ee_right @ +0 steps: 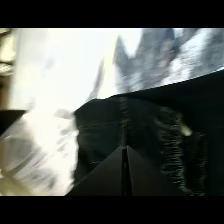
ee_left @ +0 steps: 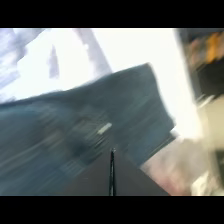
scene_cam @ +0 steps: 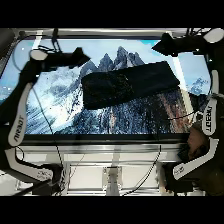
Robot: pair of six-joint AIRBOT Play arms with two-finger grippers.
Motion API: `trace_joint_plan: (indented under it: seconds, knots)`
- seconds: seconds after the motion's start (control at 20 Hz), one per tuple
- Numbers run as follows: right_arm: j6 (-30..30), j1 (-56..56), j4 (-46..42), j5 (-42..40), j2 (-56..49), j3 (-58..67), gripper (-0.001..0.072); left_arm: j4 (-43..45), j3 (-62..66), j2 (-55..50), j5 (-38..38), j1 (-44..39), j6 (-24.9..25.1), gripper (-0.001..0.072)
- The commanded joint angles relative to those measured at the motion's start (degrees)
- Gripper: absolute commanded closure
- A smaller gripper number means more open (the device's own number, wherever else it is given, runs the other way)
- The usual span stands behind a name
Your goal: Fold the clothes and pants, and hang the long-sleeved shirts on hangers.
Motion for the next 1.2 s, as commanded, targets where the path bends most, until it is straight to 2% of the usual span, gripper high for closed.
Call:
trace_joint_plan:
  seconds: [0.0,0.2,0.35,0.4,0.45,0.5,0.55,0.6,0.7,0.75,0.9,0.95,1.05,1.15]
  knots:
    - [-7.1,-5.3,18.6,8.3,-1.9,-0.5,0.0701,9.5,-7.1,4.9,-9.8,6.9,0.3,0.0675]
    - [-7.1,-5.6,19.2,8.7,-3.8,-0.4,0.0700,9.5,-17.6,6.3,-12.1,8.7,1.1,0.0673]
    - [-7.1,-5.3,19.3,8.9,-4.7,-0.5,0.0700,9.5,-21.5,4.4,-7.0,8.6,3.1,0.0670]
    - [-7.1,-5.1,19.2,9.0,-4.7,-0.5,0.0699,9.4,-21.6,3.4,-6.1,8.6,4.9,0.0585]
    - [-7.1,-4.9,19.1,9.0,-4.7,-0.4,0.0698,9.4,-21.6,2.4,-5.7,8.6,5.9,0.0325]
    - [-7.1,-4.9,19.0,8.4,-4.7,-0.4,0.0696,9.1,-21.6,1.4,-5.8,8.6,5.9,0.0127]
    - [-7.1,-4.7,18.7,7.0,-4.7,-0.4,0.0680,9.0,-21.5,0.4,-6.6,8.6,5.9,0.0117]
    - [-7.1,-4.6,17.9,5.2,-4.7,-0.4,0.0582,9.0,-21.5,-0.6,-7.3,8.6,5.9,0.0115]
    - [-7.1,-4.3,17.4,3.4,-4.7,-0.4,0.0211,6.2,-21.5,-3.0,-8.3,8.7,6.3,0.0114]
    - [-7.1,-4.2,17.4,3.0,-4.7,-0.4,0.0119,2.3,-21.5,-4.1,-8.2,8.8,7.4,0.0114]
    - [-7.1,-3.9,16.5,3.0,-4.7,-0.4,0.0101,-9.8,-21.5,-7.5,-7.3,8.8,12.7,0.0113]
    - [-7.1,-3.9,16.3,3.2,-4.7,-0.4,0.0082,-11.7,-21.5,-8.5,-6.9,8.6,12.9,0.0114]
    - [-7.1,-3.9,16.1,3.2,-4.7,-0.4,0.0082,-15.8,-21.5,-10.2,-6.9,8.5,15.8,0.0114]
    - [-7.1,-3.9,16.1,3.3,-4.7,-0.4,0.0082,-19.1,-21.5,-11.2,-5.2,8.5,16.6,0.0115]
